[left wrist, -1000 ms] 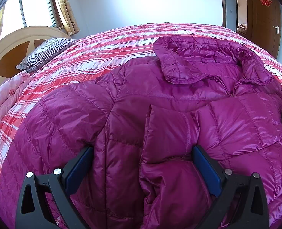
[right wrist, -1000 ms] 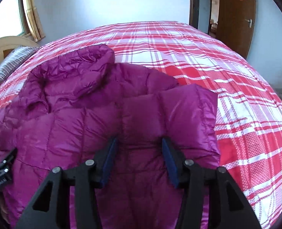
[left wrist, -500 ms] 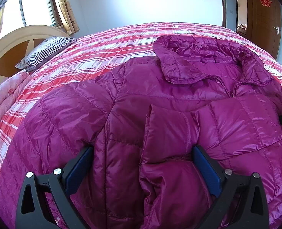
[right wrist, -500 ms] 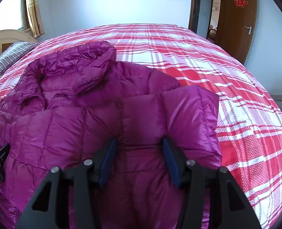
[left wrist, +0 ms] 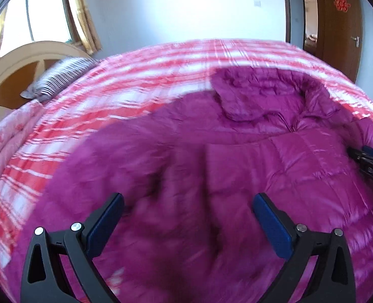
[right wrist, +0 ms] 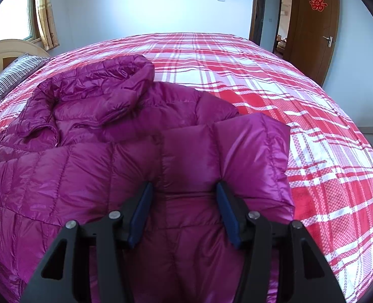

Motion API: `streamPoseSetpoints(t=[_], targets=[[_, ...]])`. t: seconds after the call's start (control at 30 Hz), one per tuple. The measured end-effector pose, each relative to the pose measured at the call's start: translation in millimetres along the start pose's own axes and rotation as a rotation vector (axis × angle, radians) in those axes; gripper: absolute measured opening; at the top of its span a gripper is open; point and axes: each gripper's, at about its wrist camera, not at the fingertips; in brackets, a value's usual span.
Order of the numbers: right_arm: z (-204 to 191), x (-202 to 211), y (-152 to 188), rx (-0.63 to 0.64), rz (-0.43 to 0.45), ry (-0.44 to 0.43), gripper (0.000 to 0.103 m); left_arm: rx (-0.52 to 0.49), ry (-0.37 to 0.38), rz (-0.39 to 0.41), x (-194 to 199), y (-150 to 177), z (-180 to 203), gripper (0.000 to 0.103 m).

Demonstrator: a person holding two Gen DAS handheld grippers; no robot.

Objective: Fold large clothes

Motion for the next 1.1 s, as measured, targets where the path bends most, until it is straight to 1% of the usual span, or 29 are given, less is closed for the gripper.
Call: streamPoseSetpoints(t=[0.07, 0.17, 0.23, 0.33, 0.37, 0.43, 0.5, 0.6, 0.67, 0.7, 0.73, 0.77, 0.8, 0.83, 0.87, 0.9, 0.93, 1.0, 1.03, 1.1], targets=[[0, 0, 0, 0.001, 0.0, 0.0, 0.057, 0.002, -0.031, 0.031, 23, 10, -26, 0.102], [0, 0, 0, -0.001, 0.001, -0.002, 0.058, 0.038, -0.101, 0.057, 50, 35, -84, 0.102], [0, 1, 0, -0.003, 0.003, -0.005, 0.058, 0.074, -0.175, 0.051, 61, 56, -127, 0.102], [0, 2, 1, -0.005, 0.006, -0.013, 0.06, 0.124, -0.314, 0.019, 71, 88, -187, 0.102], [1, 2, 1, -0.008, 0.008, -0.02, 0.062, 0.152, -0.343, 0.013, 75, 98, -205, 0.102], [1, 3, 2, -0.01, 0.009, -0.029, 0.063, 0.205, -0.351, 0.001, 80, 114, -229, 0.102], [1, 3, 2, -0.011, 0.01, -0.033, 0.064, 0.259, -0.331, -0.017, 82, 129, -244, 0.102], [1, 3, 2, -0.01, 0.011, -0.032, 0.066, 0.303, -0.289, -0.028, 77, 142, -247, 0.102], [2, 3, 2, -0.01, 0.01, -0.031, 0.067, 0.307, -0.272, -0.023, 74, 146, -244, 0.1], [1, 3, 2, -0.008, 0.009, -0.03, 0.068, 0.299, -0.271, -0.016, 73, 145, -241, 0.093], [1, 3, 1, -0.007, 0.009, -0.029, 0.068, 0.286, -0.275, -0.017, 72, 144, -237, 0.077], [1, 3, 1, -0.007, 0.009, -0.029, 0.068, 0.277, -0.28, -0.025, 71, 143, -233, 0.065], [1, 3, 2, -0.007, 0.009, -0.029, 0.068, 0.275, -0.284, -0.036, 69, 142, -233, 0.043], [1, 3, 2, -0.007, 0.009, -0.028, 0.068, 0.28, -0.293, -0.046, 68, 142, -234, 0.036], [1, 3, 2, -0.006, 0.01, -0.028, 0.069, 0.284, -0.294, -0.04, 70, 140, -235, 0.034], [1, 3, 2, -0.006, 0.01, -0.029, 0.069, 0.284, -0.289, -0.027, 73, 139, -236, 0.025], [1, 3, 2, -0.006, 0.01, -0.029, 0.07, 0.277, -0.28, -0.01, 79, 137, -235, 0.019], [1, 3, 2, -0.006, 0.01, -0.031, 0.072, 0.272, -0.271, 0.012, 89, 132, -235, 0.016], [1, 3, 2, -0.006, 0.01, -0.033, 0.073, 0.277, -0.26, 0.031, 97, 128, -235, 0.013], [1, 3, 2, -0.005, 0.01, -0.036, 0.075, 0.28, -0.233, 0.07, 113, 118, -232, 0.011]])
Point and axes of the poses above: each gripper's, at about its wrist camera, not at the fingertips, and x roughly against the way its jaws point, z to its right, y to its underside, and after that the axes turned 1 degree about z, right-handed
